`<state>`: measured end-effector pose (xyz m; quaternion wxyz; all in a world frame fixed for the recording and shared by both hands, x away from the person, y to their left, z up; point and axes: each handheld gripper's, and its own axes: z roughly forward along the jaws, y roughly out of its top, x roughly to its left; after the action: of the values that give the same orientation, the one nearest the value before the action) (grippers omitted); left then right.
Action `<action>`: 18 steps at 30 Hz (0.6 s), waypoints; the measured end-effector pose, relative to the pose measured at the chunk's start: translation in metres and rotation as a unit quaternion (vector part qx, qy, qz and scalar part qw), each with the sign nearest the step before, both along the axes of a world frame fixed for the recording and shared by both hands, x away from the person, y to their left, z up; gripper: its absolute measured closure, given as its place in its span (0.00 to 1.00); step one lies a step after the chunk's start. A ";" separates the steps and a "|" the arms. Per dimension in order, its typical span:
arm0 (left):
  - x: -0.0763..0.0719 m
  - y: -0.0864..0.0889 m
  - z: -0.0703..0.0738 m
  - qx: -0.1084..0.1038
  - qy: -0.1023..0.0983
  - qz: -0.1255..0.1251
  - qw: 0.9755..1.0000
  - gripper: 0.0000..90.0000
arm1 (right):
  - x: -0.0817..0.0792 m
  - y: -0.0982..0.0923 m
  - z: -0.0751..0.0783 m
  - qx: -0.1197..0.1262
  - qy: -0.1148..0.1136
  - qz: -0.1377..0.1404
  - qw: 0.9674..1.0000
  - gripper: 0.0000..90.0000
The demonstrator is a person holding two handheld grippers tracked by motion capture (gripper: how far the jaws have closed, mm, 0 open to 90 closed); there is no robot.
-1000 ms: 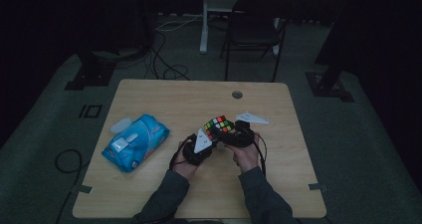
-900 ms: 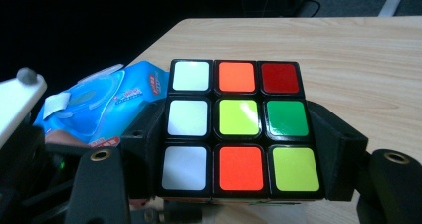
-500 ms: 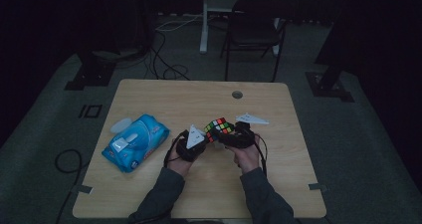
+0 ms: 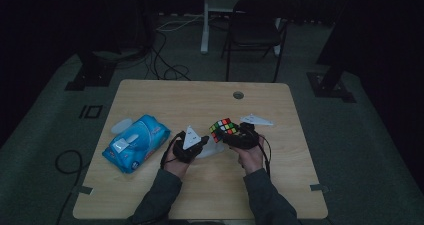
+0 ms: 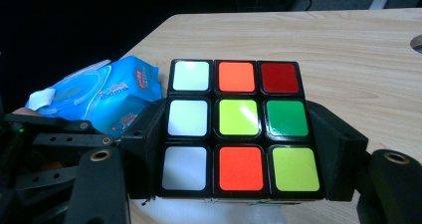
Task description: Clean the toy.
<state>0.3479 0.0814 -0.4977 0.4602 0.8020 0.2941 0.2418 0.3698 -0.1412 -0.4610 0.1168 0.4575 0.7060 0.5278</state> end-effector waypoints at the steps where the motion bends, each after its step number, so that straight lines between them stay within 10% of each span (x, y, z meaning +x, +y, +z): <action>1: 0.001 0.000 -0.001 0.004 0.003 0.003 1.000 0.96 | 0.000 0.000 0.000 -0.001 0.000 0.000 1.000 0.38; 7: 0.011 0.001 -0.020 0.028 0.042 0.020 0.999 0.69 | 0.000 0.001 -0.001 -0.002 0.000 0.000 1.000 0.38; 18: 0.023 0.011 -0.048 0.049 0.104 0.057 0.992 0.57 | 0.001 -0.001 -0.003 -0.005 0.002 -0.002 1.000 0.38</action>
<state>0.3708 0.0923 -0.5456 0.3722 0.8265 0.3737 0.1970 0.3704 -0.1418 -0.4637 0.1188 0.4593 0.7082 0.5228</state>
